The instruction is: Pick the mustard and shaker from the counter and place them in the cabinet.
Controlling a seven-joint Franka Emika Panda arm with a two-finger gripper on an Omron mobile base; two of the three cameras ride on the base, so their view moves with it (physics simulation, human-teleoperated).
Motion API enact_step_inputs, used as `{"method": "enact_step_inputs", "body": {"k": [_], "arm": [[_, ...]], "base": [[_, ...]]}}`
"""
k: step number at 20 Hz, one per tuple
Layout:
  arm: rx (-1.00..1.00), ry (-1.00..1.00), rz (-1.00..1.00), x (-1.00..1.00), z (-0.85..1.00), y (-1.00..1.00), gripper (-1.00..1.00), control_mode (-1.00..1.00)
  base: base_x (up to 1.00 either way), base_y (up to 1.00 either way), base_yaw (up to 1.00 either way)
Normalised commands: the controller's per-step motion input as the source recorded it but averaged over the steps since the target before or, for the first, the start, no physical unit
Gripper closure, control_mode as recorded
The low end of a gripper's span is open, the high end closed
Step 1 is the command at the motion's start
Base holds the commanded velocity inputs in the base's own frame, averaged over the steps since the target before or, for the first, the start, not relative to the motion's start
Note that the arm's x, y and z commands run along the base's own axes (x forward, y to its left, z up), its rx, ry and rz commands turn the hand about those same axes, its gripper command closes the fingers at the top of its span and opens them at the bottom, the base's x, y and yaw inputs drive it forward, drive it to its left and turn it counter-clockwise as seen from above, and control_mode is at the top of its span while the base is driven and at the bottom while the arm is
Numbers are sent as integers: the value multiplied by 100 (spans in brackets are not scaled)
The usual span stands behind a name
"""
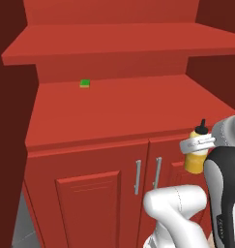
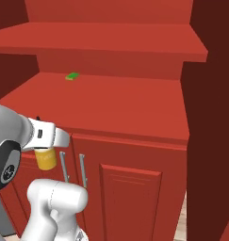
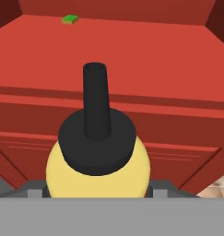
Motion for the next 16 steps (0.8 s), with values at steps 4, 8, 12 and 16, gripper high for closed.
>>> {"method": "enact_step_inputs", "body": {"k": [4, 8, 12, 16], "arm": [[0, 0, 0, 0, 0, 0, 100, 100], [0, 0, 0, 0, 0, 0, 100, 100], [0, 0, 0, 0, 0, 0, 100, 100], [0, 0, 0, 0, 0, 0, 100, 100]], "base": [[28, 0, -5], [22, 0, -4], [28, 0, -4], [47, 0, -6]]}}
